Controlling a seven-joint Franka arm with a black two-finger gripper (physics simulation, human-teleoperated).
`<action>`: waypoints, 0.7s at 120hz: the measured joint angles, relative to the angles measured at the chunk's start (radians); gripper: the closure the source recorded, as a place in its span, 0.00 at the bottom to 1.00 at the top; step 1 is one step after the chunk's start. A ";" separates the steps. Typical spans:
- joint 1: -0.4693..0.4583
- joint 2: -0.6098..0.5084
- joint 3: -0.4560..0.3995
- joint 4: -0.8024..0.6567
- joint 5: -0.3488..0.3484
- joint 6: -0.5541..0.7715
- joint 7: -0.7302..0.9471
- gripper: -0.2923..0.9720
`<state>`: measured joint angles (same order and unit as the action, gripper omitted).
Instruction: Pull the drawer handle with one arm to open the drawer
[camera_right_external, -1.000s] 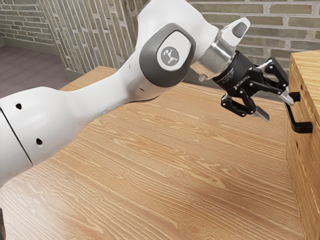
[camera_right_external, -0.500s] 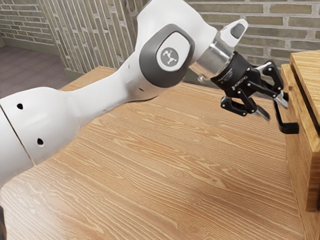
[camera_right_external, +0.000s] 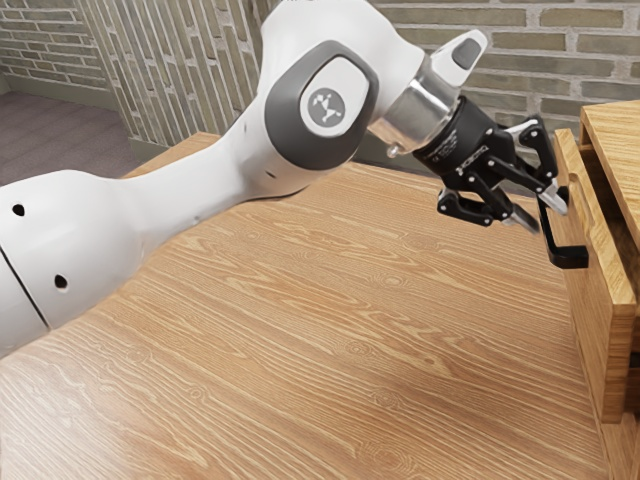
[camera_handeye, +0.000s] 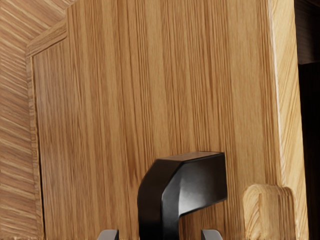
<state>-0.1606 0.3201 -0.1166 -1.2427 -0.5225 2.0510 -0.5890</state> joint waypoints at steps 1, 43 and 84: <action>0.000 0.000 0.000 -0.001 0.000 0.000 0.000 0.66; 0.002 -0.030 0.001 -0.041 0.000 0.000 -0.008 0.72; 0.006 -0.077 0.003 -0.093 0.000 -0.002 -0.015 0.76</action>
<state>-0.1546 0.2435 -0.1132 -1.3354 -0.5230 2.0495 -0.6039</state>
